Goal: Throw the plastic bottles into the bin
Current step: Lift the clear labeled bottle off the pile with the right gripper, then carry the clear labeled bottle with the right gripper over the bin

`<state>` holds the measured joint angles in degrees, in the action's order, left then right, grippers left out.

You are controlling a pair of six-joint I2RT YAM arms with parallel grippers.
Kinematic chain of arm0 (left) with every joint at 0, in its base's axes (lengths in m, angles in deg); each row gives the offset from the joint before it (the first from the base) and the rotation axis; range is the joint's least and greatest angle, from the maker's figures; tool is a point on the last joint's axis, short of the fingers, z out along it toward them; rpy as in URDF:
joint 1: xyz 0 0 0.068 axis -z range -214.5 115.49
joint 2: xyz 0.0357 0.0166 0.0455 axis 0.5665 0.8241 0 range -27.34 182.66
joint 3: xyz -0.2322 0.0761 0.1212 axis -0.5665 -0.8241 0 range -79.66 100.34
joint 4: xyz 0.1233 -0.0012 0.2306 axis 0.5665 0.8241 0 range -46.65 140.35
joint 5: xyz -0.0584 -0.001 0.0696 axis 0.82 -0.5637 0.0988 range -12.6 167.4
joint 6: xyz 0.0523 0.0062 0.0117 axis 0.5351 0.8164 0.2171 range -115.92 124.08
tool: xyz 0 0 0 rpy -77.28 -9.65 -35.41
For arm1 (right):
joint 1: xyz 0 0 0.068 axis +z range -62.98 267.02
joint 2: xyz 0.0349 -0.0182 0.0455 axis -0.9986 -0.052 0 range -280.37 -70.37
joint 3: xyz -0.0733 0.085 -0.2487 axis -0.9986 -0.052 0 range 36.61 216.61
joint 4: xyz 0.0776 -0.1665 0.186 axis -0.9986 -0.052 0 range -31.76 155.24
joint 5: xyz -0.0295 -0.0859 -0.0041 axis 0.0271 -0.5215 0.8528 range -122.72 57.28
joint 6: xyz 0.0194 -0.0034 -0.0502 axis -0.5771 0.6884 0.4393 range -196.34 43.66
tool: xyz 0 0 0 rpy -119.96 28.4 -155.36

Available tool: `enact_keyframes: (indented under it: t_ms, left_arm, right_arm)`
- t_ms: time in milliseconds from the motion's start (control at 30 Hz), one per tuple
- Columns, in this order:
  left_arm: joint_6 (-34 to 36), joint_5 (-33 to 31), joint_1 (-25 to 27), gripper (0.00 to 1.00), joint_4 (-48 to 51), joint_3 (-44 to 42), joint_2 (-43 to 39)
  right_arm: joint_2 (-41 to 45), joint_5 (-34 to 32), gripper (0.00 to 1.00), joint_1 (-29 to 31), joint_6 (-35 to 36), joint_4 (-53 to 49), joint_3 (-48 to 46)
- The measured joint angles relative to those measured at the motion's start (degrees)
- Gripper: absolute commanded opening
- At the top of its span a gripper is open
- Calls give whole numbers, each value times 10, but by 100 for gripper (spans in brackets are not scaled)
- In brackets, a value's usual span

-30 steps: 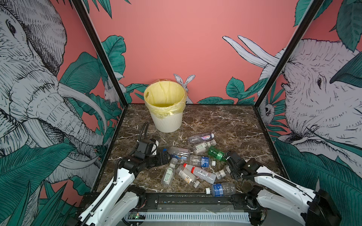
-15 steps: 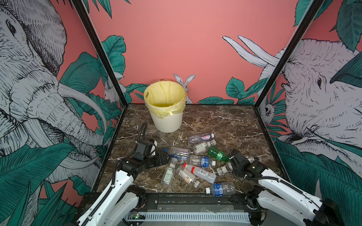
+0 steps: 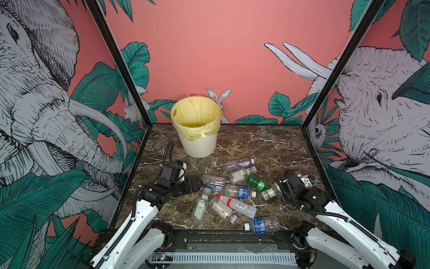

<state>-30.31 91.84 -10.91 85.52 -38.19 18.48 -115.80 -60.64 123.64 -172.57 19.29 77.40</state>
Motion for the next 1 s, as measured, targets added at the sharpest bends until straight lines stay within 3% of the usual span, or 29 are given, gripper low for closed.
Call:
enact_keyframes:
  t_ms: [200,467,1000]
  left_arm:
    - [1,4,0,99,-9,0,4]
    - [-3,11,0,99,-38,-4,11]
    - [10,12,0,99,-48,-14,24]
  right_arm:
    - [-16,4,44,-3,86,20,31]
    - [-92,66,43,-3,186,81,77]
    - [-232,210,40,-1,289,186,160]
